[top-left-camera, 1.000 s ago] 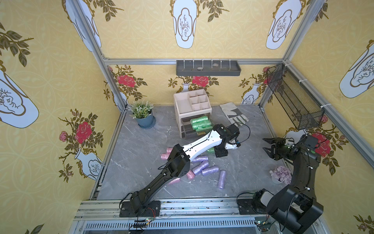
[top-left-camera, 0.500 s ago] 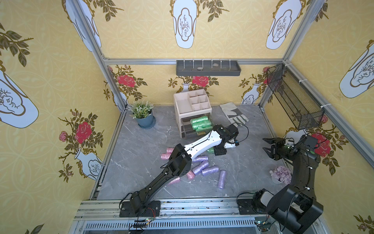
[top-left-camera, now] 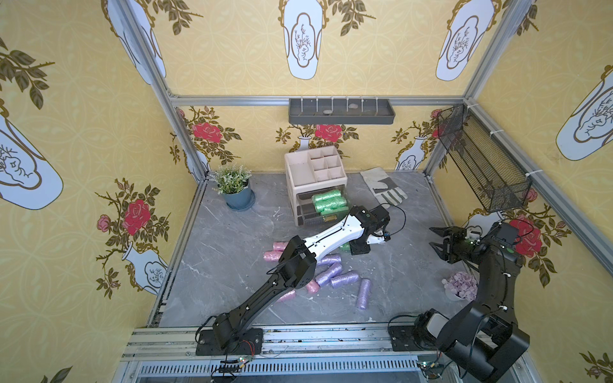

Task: Sort the rolls of trash bags by color and place them into the drawer
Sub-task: Pick up the roll of trash bags from the center of the board.

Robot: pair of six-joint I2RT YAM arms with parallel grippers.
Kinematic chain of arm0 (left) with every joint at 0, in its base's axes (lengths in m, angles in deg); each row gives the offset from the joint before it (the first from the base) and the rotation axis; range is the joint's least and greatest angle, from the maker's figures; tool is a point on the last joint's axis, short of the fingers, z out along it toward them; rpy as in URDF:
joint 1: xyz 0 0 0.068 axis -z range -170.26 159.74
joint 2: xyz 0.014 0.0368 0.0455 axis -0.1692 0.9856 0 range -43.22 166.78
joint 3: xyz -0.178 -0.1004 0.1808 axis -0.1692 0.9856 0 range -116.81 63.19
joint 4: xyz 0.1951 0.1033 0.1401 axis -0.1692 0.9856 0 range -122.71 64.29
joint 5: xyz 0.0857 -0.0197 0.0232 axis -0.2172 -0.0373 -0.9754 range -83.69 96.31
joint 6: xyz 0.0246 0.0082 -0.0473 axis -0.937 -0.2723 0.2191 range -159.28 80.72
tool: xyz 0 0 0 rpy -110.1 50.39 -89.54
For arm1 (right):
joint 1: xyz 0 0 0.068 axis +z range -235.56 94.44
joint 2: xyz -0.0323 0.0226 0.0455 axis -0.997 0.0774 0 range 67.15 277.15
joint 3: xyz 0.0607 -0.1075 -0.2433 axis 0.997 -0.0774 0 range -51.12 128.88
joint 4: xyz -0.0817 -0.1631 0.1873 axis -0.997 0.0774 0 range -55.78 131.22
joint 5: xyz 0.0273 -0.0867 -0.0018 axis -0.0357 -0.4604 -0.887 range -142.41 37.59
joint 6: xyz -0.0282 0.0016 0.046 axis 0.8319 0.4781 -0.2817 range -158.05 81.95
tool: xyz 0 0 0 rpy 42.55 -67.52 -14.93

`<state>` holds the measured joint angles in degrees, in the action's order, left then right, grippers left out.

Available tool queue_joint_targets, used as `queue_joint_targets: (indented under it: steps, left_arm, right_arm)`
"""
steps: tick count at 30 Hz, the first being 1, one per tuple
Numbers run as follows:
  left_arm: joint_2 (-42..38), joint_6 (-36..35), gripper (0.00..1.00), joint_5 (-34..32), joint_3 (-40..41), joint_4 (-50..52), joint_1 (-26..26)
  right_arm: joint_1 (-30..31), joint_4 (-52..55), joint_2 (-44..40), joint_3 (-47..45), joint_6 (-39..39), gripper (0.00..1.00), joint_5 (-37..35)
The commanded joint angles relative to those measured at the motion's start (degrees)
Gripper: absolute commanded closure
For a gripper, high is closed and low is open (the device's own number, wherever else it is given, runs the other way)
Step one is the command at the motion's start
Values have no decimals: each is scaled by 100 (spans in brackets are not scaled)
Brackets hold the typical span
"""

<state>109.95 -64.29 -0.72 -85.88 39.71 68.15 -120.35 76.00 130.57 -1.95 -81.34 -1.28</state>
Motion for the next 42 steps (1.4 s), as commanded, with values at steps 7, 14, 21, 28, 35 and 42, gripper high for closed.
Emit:
queue_joint_targets:
  steps: [7,14,21,28,35,42]
  left_arm:
    - [36,-2,57,37,6,23,-5]
    - [3,30,69,20,120,0,-6]
    - [-73,66,75,21,152,0,11]
    - [-612,251,82,218,329,-104,36]
    - [-1500,493,85,666,654,-215,137]
    - [-2370,604,85,634,1160,-231,367]
  right_arm:
    - [2,-227,48,-66,-19,45,82]
    - [6,-258,74,-87,-26,45,68]
    - [7,-280,74,-83,-15,45,72]
    - [6,-276,100,-46,-33,45,98]
    - [2,-182,127,188,-51,45,94]
    - [14,-179,36,209,-156,45,125]
